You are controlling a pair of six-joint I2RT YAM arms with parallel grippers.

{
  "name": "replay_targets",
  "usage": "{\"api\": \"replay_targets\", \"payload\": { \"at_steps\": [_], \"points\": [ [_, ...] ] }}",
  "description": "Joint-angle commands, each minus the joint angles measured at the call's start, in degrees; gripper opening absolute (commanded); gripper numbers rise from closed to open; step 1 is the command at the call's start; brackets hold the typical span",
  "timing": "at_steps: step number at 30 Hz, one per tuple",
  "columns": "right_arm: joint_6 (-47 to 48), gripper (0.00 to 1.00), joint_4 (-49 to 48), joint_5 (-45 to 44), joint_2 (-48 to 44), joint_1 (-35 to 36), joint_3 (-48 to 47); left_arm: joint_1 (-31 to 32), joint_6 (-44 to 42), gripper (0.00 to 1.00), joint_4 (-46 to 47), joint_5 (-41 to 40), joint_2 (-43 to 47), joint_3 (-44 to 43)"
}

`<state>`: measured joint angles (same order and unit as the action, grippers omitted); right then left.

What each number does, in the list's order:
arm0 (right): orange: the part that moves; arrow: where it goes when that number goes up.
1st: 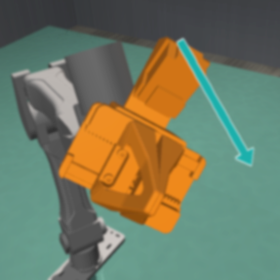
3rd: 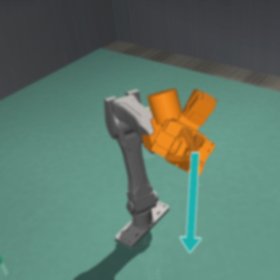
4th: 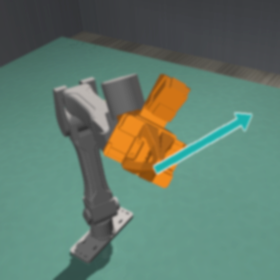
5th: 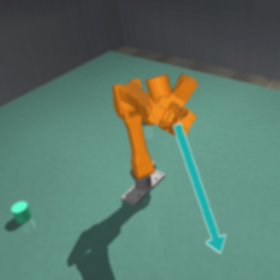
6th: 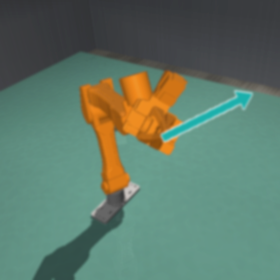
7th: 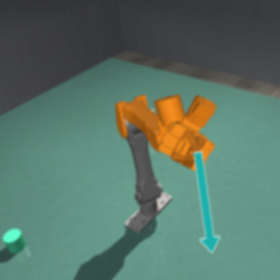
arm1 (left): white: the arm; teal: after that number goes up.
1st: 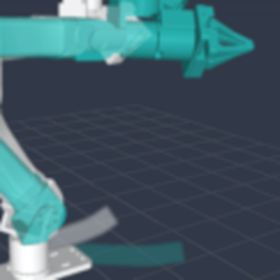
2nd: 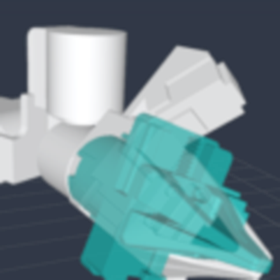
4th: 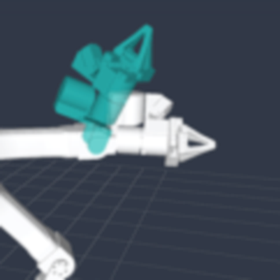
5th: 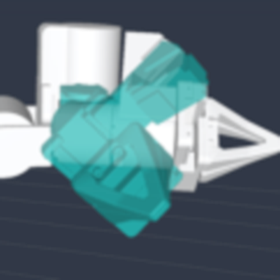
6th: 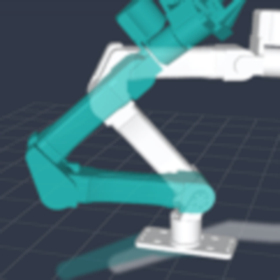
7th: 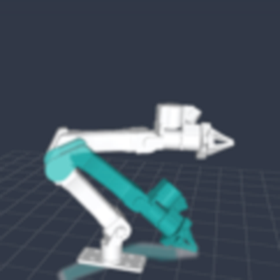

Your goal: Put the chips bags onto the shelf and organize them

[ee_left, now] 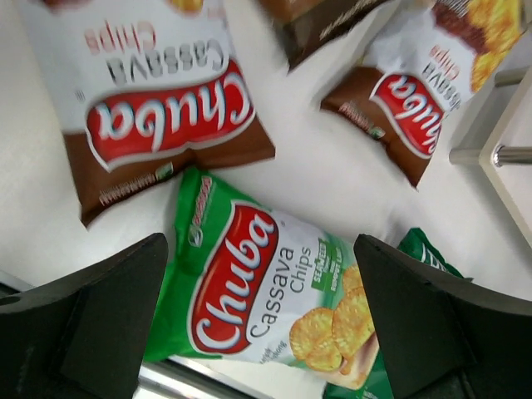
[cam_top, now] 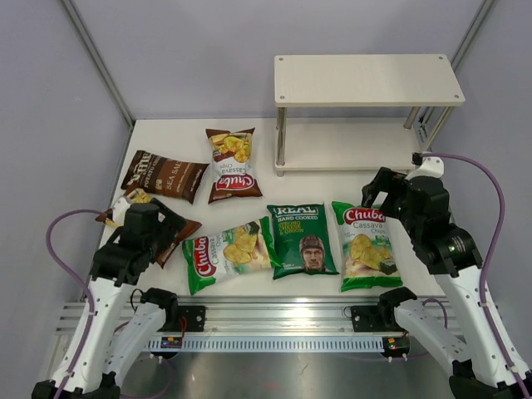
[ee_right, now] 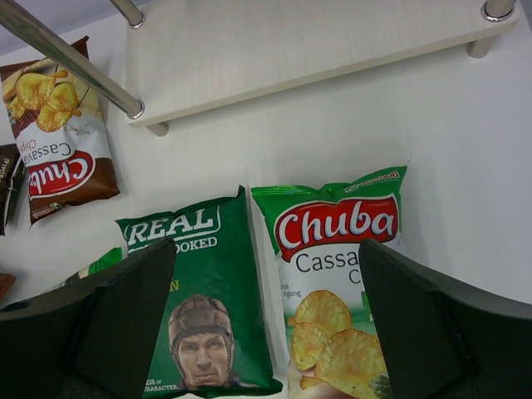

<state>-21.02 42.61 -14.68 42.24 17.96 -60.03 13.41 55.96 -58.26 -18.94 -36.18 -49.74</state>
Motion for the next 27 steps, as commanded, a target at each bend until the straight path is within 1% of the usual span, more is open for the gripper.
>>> {"api": "replay_targets", "payload": {
  "at_steps": [1, 2, 3, 5, 10, 15, 19, 21, 24, 25, 27],
  "points": [
    [-0.9, 0.99, -3.1, 3.2, 2.6, 0.2, 0.6, 0.2, 13.2, 0.99, 0.7, 10.1, 1.0, 6.8],
    [-0.9, 0.99, -3.0, 3.9, 3.0, 0.2, 0.8, 0.3, 14.5, 0.99, 1.1, 11.4, 1.4, 10.2],
    [-1.0, 0.99, -3.0, 4.1, 3.5, 0.2, 0.9, 0.2, 16.4, 0.99, 1.4, 13.3, 1.5, 11.5],
    [-1.0, 1.00, -3.1, 4.6, 3.7, 0.2, 1.5, 0.3, 17.2, 0.99, 2.1, 15.1, 1.4, 14.6],
    [-0.8, 1.00, -3.5, 3.7, 2.9, 0.2, 2.5, 0.7, 17.7, 0.99, 2.4, 18.6, 0.8, 18.5],
    [-0.3, 1.00, -4.0, 2.9, 3.6, 0.1, 2.5, 3.0, 20.4, 0.99, 3.2, 23.6, 1.7, 22.7],
    [-0.7, 0.99, -4.9, 4.6, 4.3, 0.2, 2.1, 4.8, 21.4, 0.99, 4.5, 25.0, 0.8, 26.0],
    [-1.2, 1.00, -5.3, 5.4, 4.3, 0.1, 2.2, 5.3, 21.6, 0.99, 5.5, 24.5, 0.5, 26.9],
    [-1.7, 0.99, -5.9, 6.7, 4.3, 0.1, 2.4, 5.4, 21.6, 0.94, 6.8, 22.4, 0.2, 28.3],
    [-1.8, 0.99, -6.0, 7.2, 4.3, 0.2, 2.4, 5.4, 21.6, 0.87, 7.2, 21.9, 0.1, 28.6],
    [-1.8, 1.00, -6.0, 7.7, 4.3, 0.2, 2.5, 5.5, 21.2, 0.79, 8.3, 20.6, 0.0, 29.3]
  ]
}}
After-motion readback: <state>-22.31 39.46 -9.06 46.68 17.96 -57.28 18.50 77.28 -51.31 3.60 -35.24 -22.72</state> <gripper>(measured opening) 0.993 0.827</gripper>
